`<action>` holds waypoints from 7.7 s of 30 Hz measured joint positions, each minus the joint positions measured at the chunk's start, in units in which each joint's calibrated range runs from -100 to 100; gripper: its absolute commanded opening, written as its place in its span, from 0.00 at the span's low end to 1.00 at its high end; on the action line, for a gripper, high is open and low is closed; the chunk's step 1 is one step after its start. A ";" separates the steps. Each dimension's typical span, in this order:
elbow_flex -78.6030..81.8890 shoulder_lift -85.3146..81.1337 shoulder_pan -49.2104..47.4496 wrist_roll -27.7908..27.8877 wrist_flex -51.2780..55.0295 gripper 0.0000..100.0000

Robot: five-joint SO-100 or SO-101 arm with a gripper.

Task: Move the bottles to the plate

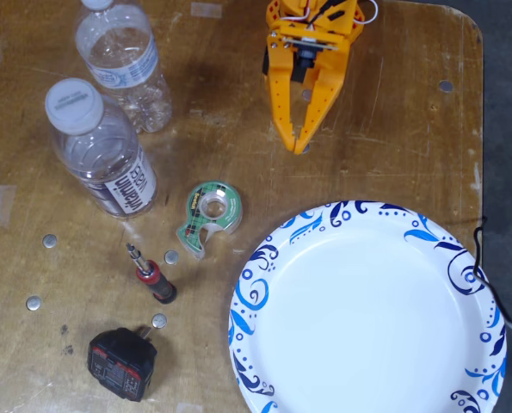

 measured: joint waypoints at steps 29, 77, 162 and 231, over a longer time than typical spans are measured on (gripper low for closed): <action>-0.36 -1.26 1.55 -0.10 -9.53 0.01; -33.81 -1.68 36.83 -2.14 26.98 0.40; -21.40 23.57 54.79 -2.19 -8.34 0.08; -60.52 72.23 -25.62 -5.57 -26.04 0.02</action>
